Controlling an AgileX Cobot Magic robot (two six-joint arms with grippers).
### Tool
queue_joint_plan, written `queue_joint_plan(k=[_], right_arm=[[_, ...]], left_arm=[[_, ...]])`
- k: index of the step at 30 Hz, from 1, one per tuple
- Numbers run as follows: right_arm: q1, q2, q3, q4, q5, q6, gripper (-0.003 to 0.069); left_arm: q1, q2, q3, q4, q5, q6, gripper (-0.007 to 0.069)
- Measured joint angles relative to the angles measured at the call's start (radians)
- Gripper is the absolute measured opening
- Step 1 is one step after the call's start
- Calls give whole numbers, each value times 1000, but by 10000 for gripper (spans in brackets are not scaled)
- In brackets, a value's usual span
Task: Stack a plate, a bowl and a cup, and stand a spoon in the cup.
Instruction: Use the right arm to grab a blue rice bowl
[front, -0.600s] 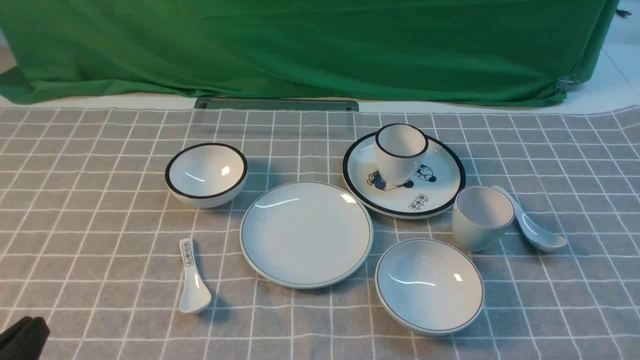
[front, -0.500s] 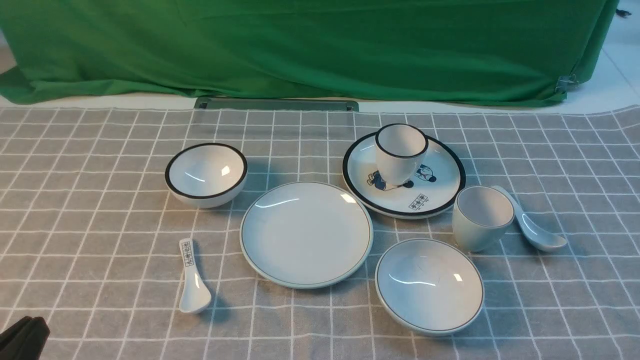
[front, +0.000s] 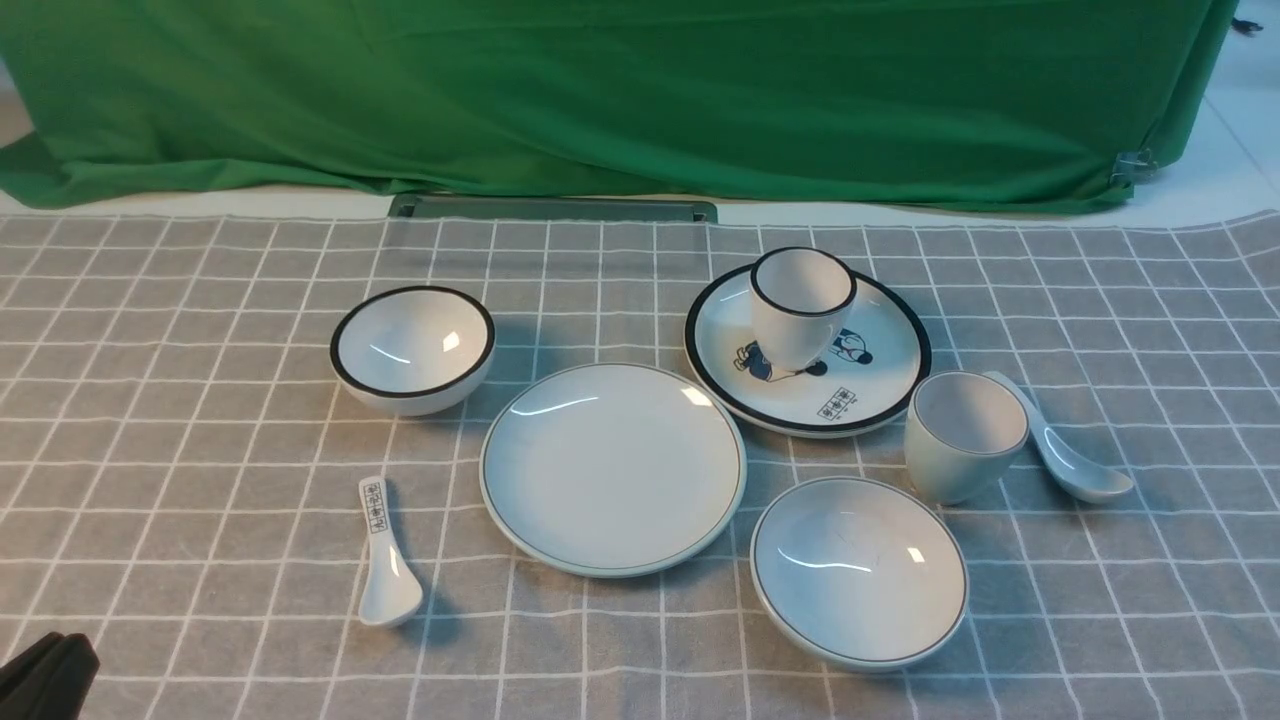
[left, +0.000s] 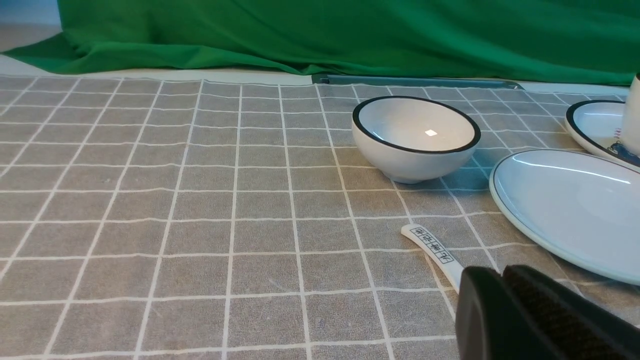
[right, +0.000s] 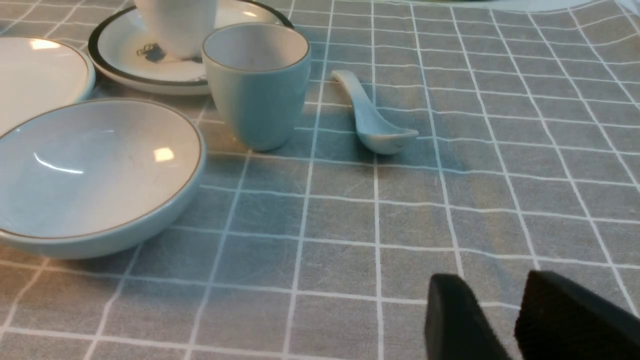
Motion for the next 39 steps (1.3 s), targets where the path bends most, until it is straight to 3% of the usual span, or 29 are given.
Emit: queue_joint_plan(k=[11,17,23,26,27,28,34,39], right_arm=[[0,0,0,0,0,0,242],[0,0,0,0,0,0,242],[0,0,0,0,0,0,242],[0,0,0,0,0,0,242],[0,0,0,0,0,0,242],[0,0,0,0,0,0,242],[0,0,0,0,0,0,242],[0,0,0,0,0,0,242]], left_arm=[[0,0,0,-9,-6,-3,17],[0,0,0,-381,-148,-133,17],[0,0,0,-502,-243,-232,17],[0,0,-36,-494,-160,-244,17],[0,12,-119,-483,-45,-199,17],[0,12,-130,-481,-45,-192,17],[0,298,-497,-466,352,115,17],[-63,551,-629,-436,462,209,17]])
